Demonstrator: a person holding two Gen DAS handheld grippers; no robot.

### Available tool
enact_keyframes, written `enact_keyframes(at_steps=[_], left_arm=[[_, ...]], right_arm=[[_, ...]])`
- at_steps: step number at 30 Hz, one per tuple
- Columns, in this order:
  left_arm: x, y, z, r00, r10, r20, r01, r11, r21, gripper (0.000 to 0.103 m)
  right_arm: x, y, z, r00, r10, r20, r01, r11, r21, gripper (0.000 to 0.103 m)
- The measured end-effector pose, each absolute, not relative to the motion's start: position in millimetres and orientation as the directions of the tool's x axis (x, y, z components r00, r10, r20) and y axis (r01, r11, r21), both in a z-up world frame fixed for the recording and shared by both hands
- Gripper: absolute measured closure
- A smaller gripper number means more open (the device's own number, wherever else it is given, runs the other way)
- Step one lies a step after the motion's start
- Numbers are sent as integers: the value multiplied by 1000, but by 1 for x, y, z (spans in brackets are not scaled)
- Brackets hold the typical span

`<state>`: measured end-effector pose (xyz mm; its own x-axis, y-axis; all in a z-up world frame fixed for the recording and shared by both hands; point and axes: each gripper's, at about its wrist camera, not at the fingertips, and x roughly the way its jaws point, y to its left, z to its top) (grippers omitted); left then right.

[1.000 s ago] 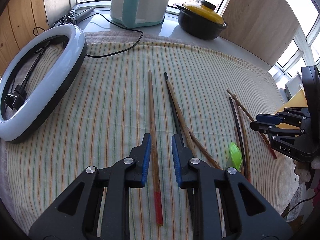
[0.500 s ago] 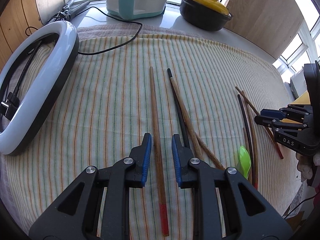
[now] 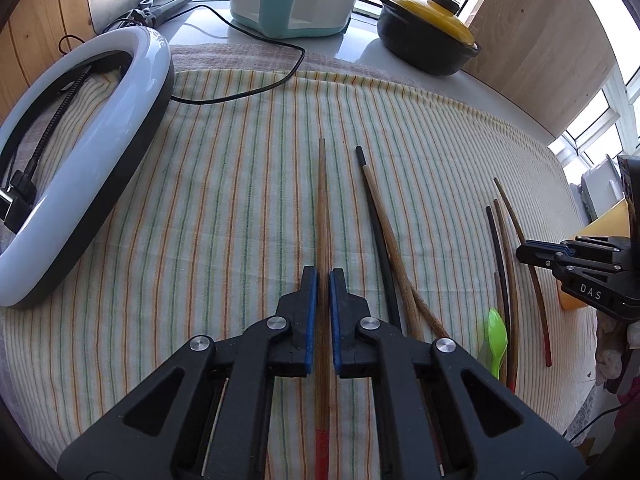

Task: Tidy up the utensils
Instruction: 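Lift the wooden chopstick with the left tool and carry it to the yellow bin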

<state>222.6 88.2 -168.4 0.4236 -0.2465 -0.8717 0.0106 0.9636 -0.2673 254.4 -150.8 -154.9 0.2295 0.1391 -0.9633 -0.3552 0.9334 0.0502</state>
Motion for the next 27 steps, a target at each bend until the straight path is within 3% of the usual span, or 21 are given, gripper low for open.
enact_keyframes(at_steps=[18, 27], left_arm=[[168, 91, -108, 576, -307, -758, 41, 937, -348, 99], [146, 61, -66, 649, -348, -677, 117, 924, -364, 99]], right_arm=[[213, -167, -106, 366, 327, -871, -364, 912, 190, 99], [184, -185, -69, 460, 424, -780, -364, 891, 270, 99]])
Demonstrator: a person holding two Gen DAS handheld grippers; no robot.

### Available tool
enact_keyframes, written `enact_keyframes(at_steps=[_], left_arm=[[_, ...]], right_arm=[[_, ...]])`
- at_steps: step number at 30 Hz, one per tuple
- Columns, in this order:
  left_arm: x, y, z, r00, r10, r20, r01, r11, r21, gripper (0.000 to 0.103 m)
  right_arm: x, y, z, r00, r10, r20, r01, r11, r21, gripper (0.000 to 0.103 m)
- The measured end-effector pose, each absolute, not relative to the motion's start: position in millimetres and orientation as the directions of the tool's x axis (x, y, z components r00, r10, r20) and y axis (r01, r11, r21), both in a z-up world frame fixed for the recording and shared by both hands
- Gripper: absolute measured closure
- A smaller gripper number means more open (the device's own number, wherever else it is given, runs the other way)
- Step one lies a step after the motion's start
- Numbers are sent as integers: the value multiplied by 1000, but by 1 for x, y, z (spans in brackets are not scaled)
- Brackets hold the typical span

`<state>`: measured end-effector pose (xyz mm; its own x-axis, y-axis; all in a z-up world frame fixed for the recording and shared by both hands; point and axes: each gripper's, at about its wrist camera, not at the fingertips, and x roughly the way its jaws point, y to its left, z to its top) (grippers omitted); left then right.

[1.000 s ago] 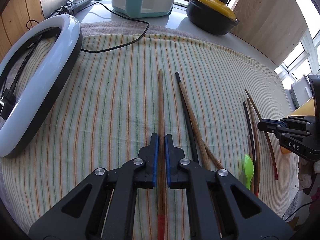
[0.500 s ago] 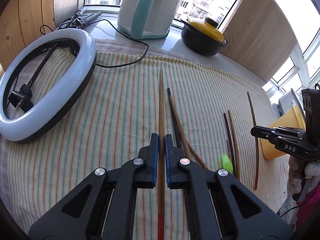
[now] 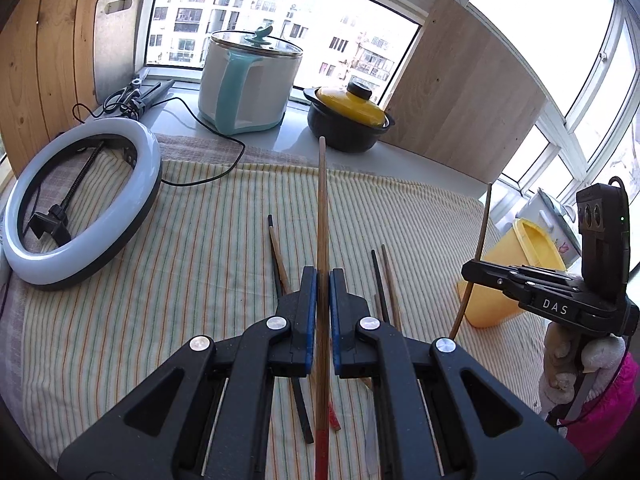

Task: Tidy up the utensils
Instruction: 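Lift the wooden chopstick with the left tool and carry it to the yellow bin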

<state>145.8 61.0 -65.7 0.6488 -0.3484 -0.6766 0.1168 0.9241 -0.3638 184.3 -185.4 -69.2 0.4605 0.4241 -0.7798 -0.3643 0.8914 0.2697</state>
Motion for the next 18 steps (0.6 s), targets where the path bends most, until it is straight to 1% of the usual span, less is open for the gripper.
enact_keyframes(at_steps=[11, 18], left_arm=[[142, -7, -25, 681, -445, -581, 260, 889, -377, 99], [145, -44, 0, 690, -494, -529, 322, 864, -387, 99]], right_arm=[[145, -237, -23, 571, 483, -664, -353, 875, 333, 99], [122, -273, 13, 639, 500, -585, -352, 866, 355, 99]])
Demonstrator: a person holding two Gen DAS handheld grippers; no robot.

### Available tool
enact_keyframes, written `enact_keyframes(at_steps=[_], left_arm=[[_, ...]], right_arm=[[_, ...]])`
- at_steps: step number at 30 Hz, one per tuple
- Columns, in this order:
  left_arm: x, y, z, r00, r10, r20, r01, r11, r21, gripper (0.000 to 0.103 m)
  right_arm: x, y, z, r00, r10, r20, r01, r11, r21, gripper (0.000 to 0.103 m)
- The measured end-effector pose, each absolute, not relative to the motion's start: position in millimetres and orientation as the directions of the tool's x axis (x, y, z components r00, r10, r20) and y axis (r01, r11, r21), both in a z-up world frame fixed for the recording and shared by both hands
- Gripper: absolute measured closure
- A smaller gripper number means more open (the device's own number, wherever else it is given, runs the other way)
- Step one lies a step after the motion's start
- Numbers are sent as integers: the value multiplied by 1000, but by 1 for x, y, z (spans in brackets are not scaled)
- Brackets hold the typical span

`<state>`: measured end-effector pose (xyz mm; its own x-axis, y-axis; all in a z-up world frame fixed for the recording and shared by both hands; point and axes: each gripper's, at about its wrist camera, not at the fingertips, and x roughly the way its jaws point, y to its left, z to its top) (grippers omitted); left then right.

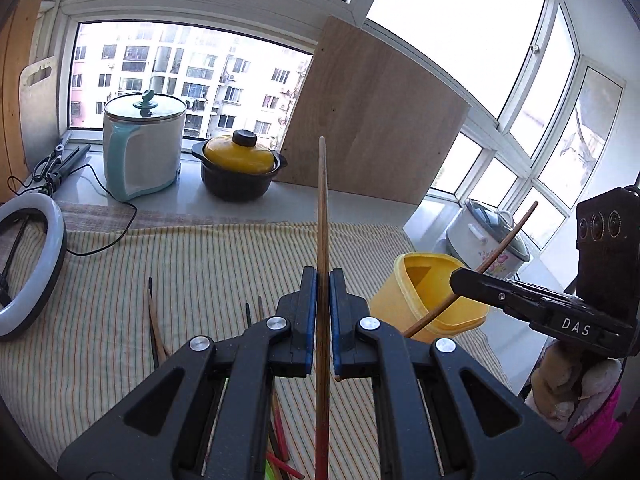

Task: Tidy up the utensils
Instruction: 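Lift the wooden chopstick with the left tool and carry it to the yellow bin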

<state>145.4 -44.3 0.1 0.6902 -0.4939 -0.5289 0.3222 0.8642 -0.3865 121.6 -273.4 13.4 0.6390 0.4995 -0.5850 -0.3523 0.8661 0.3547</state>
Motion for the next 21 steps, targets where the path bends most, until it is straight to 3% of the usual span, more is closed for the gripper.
enact_keyframes(at_steps=[11, 21], left_arm=[[160, -101, 18, 672, -555, -491, 402, 829, -388, 99], [181, -145, 23, 663, -588, -463, 442, 807, -392, 99]], right_arm=[[101, -339, 58, 743, 479, -468, -307, 865, 397, 99], [94, -380, 65, 793, 400, -460, -225, 894, 388, 99]])
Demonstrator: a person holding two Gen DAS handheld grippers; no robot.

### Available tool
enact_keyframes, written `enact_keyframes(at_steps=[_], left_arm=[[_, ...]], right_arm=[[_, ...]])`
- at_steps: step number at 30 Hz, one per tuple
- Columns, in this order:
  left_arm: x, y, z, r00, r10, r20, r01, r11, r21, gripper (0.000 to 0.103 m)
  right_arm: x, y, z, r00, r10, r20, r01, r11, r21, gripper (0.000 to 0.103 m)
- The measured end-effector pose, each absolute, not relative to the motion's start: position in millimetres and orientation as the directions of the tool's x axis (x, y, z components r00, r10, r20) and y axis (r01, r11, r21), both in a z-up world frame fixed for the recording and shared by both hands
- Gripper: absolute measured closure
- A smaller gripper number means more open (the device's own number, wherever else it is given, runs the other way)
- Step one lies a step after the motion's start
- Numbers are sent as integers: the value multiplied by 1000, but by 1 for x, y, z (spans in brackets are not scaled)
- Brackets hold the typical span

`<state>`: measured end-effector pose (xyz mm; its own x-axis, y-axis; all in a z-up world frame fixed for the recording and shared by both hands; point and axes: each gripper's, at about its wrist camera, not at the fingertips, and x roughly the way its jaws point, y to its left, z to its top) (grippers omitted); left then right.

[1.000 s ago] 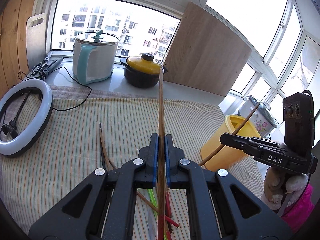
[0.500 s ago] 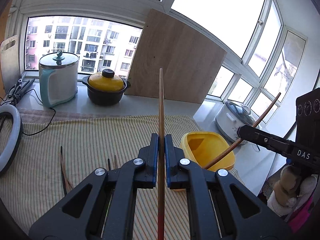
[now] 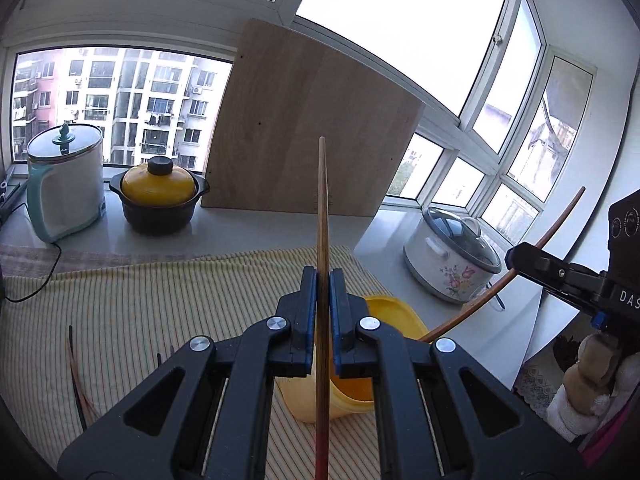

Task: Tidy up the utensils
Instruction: 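Lift the wooden chopstick with the left tool and carry it to the yellow bin, then open the left tool to drop the chopstick into the yellow bin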

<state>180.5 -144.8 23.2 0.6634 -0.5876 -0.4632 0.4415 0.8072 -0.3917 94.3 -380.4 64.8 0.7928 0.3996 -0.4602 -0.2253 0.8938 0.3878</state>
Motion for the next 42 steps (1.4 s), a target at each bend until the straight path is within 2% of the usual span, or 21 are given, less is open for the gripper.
enact_keyframes(at_steps=[13, 34, 41, 42], left_arm=[[208, -185, 23, 669, -604, -433, 452, 793, -409, 99], [185, -192, -1, 603, -624, -497, 482, 781, -396, 99], [176, -190, -9, 586, -614, -529, 485, 789, -378, 97], [175, -189, -9, 581, -617, -531, 489, 786, -379, 94]], right_arm=[[105, -396, 33, 778, 329, -535, -164, 929, 332, 99], [116, -395, -7, 731, 305, -611, -118, 938, 327, 98], [115, -391, -11, 729, 289, -620, -106, 943, 315, 93], [114, -391, -10, 731, 285, -620, -106, 945, 309, 84]])
